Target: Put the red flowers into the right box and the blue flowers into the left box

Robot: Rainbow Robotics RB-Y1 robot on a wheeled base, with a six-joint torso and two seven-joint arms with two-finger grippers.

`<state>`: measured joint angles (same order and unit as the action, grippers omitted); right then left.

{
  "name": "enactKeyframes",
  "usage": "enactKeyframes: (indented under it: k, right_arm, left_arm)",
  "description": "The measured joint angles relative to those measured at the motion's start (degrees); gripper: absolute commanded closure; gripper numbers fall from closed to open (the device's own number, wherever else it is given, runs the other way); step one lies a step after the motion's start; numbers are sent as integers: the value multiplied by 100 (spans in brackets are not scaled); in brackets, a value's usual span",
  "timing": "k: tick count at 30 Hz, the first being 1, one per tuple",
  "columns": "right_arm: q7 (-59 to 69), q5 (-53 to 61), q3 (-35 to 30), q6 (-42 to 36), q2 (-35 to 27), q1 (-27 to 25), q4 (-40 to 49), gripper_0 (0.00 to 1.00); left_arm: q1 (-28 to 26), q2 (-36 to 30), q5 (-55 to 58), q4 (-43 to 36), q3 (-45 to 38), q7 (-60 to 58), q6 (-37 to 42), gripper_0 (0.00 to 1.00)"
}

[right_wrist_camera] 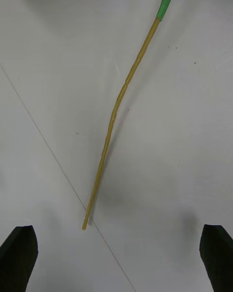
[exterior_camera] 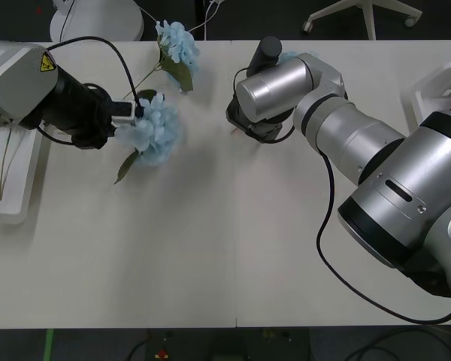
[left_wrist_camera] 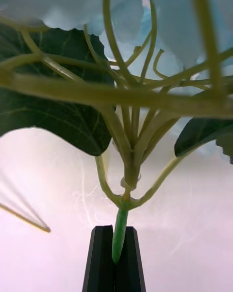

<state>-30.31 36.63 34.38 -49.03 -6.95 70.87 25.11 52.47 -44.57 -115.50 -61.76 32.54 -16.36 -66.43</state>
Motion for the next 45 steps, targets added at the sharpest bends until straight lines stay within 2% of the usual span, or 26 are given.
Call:
enactKeyframes:
  k: [3,7,11,18,21,26,30,35,37,39,42,45]
  right_arm:
    - [0,43,90,0,1,0,0,3]
    - [0,64,123,0,5,0,-2,4]
    - [0,87,123,6,9,1,-4,3]
    - [-85,141,123,73,-83,51,-6,3]
    - [-852,364,122,-64,-316,143,-5,3]
    - [-3178,512,34,-650,-889,292,2,4]
    - [-4246,420,-133,-710,-1288,302,2,3]
    - [-5023,-227,-170,-715,-1471,302,2,4]
    - [-5445,-463,-170,-716,-1482,302,0,5]
    - [-5718,-611,-170,-716,-1485,302,-6,12]
    - [-5852,-631,-170,-664,-1483,302,-57,20]
    - [-5976,-631,-170,-492,-1481,302,-168,21]
  left_arm:
    - [1,-178,436,-76,-8,-1088,-85,100]
    - [-93,-540,1132,-83,-285,-1398,-234,100]
    - [-522,-950,1341,-254,-1133,-1713,-254,100]
    - [-1345,-1492,1146,-461,-2909,-3654,-482,100]
    - [-1470,-1523,515,-453,-3705,-3771,-696,100]
    - [-1494,-1536,-158,-177,-4509,-3794,-790,100]
    - [-1494,-1538,-664,349,-4621,-3906,-688,100]
    - [-1494,-1538,-891,1258,-4621,-4104,-457,100]
    - [-1494,-1538,-929,1556,-4610,-4131,-355,100]
    - [-1494,-1537,-958,1737,-4527,-4138,-176,100]
    - [-1494,-1538,-959,1782,-4072,-4143,277,100]
    - [-1494,-1537,-936,1782,-3374,-4181,741,100]
